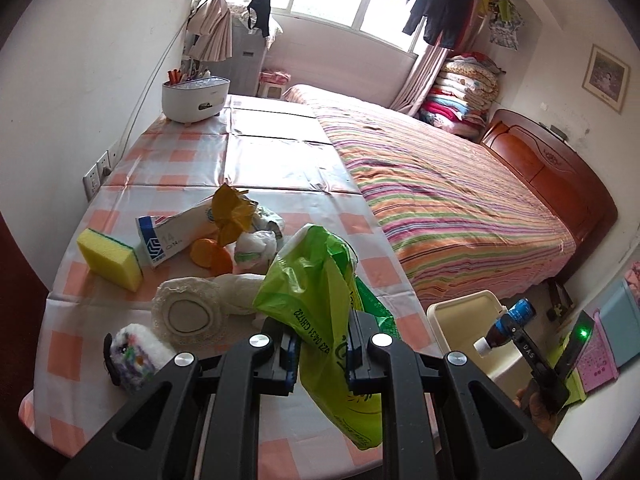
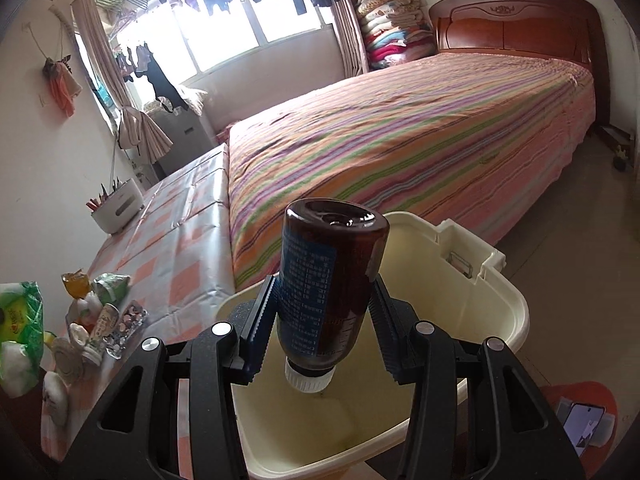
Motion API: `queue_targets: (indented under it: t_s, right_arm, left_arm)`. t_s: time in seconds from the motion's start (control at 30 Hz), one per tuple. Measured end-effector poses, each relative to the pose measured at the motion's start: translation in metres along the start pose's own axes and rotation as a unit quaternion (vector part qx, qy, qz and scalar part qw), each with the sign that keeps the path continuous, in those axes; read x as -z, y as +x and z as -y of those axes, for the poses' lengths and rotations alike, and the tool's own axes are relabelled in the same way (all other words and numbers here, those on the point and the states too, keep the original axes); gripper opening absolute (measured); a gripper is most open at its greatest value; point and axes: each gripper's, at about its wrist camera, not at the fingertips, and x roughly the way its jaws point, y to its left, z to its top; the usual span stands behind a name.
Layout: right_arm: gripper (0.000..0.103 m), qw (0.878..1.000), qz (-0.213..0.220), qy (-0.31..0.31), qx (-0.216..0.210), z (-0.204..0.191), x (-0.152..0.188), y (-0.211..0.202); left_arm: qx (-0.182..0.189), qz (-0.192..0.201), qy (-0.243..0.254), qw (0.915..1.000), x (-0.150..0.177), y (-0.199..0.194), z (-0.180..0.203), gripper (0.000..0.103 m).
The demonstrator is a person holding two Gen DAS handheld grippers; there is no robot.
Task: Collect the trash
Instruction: 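Carry the dark bottle over the cream bin and open the right gripper, then carry the green plastic bag over the cream bin and open the left gripper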
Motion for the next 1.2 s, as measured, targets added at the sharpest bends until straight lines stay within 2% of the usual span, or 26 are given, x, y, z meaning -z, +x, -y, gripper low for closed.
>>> queue_targets:
  t_s: [0.23,0.67,0.73,1.0,1.2]
  right_arm:
    - [0.047,1.000,0.009,0.004,-0.004,0.002,0.001,-0.007]
    - [0.048,0.998,0.049,0.017,-0.020,0.007,0.000,-0.064]
    - [0.055,0.998,0.059,0.023,-0.016,0.012,0.002,-0.075]
    - [0.056,0.996,0.082,0.038,-0.006,0.031,0.012,-0.106]
    - [0.057,0.996,0.083,0.038,0.004,0.040,0.019,-0.116]
  left_arm:
    - [0.013,-0.016,0.017,0.9996,0.008,0.017,0.021,0.016]
    - [0.050,-0.041,0.065,0.9958,0.021,0.037,0.070,0.016]
    - [0.060,-0.048,0.080,0.9938,0.023,0.043,0.085,0.016]
    - [0.098,-0.079,0.145,0.9814,0.033,0.077,0.156,0.017]
    - [0.117,-0.107,0.169,0.9728,0.039,0.109,0.195,0.017]
